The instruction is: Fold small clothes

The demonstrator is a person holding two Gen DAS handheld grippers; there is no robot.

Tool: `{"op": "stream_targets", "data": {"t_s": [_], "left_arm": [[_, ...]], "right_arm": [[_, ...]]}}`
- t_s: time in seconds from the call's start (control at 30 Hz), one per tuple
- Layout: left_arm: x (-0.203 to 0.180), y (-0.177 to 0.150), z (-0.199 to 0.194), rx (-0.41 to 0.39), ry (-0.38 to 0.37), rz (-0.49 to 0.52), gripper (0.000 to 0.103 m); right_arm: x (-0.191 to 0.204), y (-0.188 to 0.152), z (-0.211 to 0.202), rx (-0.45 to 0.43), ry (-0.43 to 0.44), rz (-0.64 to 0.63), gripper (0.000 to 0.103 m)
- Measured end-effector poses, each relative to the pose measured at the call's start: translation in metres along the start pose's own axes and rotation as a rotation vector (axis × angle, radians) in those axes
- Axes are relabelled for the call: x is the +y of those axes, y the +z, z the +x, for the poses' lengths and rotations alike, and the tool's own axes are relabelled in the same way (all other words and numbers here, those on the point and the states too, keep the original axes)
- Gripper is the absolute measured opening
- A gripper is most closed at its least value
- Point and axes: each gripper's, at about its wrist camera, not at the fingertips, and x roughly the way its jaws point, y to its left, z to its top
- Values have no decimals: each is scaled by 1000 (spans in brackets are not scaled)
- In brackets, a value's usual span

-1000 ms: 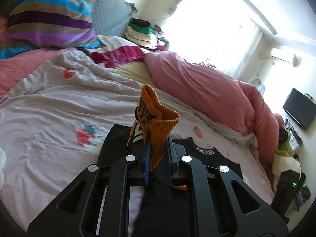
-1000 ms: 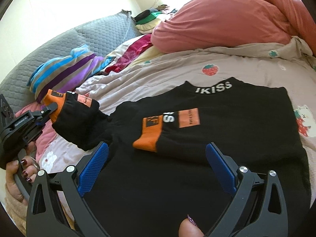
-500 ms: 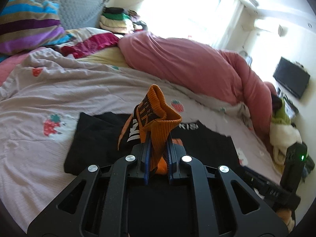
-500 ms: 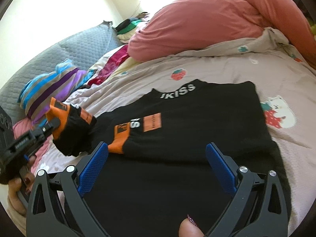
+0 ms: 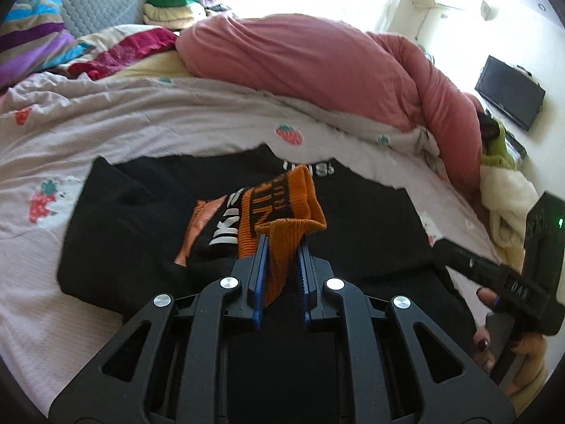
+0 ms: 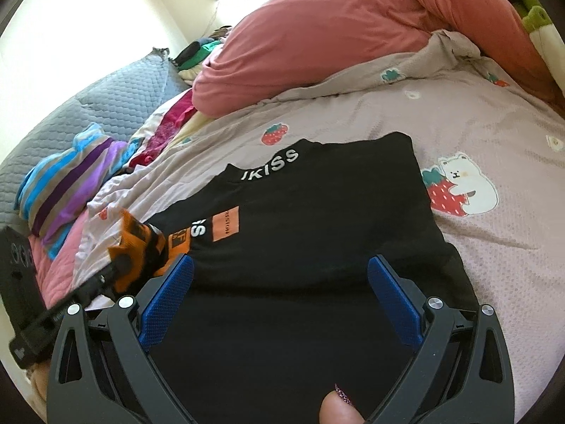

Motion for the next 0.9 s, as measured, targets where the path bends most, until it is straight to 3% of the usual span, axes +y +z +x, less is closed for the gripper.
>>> {"op": "stream_targets", "data": {"t_s": [0.17, 0.3, 0.4, 0.47, 0.57, 0.73, 0.83, 0.9], "left_arm": [[-4, -10, 14, 53, -32, 18, 14], [-9, -14, 14, 70, -31, 74, 38], [-4, -12, 5, 53, -62, 71, 50], [5, -6, -2, 27, -32, 63, 57], [25, 3, -11, -19, 75, 46, 63], [65, 10, -24, -70, 143, -44, 73], [84, 11, -32, -94, 156, -95, 73], [94, 11, -36, -108, 162, -126, 73]], "right_arm": [[4, -1, 7, 12, 3, -1, 98], [10, -1, 15, 26, 10, -11, 98], [20, -3, 25, 47, 21, -33, 98], [29, -3, 34, 64, 40, -51, 98], [48, -4, 48, 89, 69, -98, 98], [77, -7, 79, 139, 112, -176, 96], [89, -14, 102, 191, 105, -205, 75], [95, -20, 112, 214, 109, -213, 56]]}}
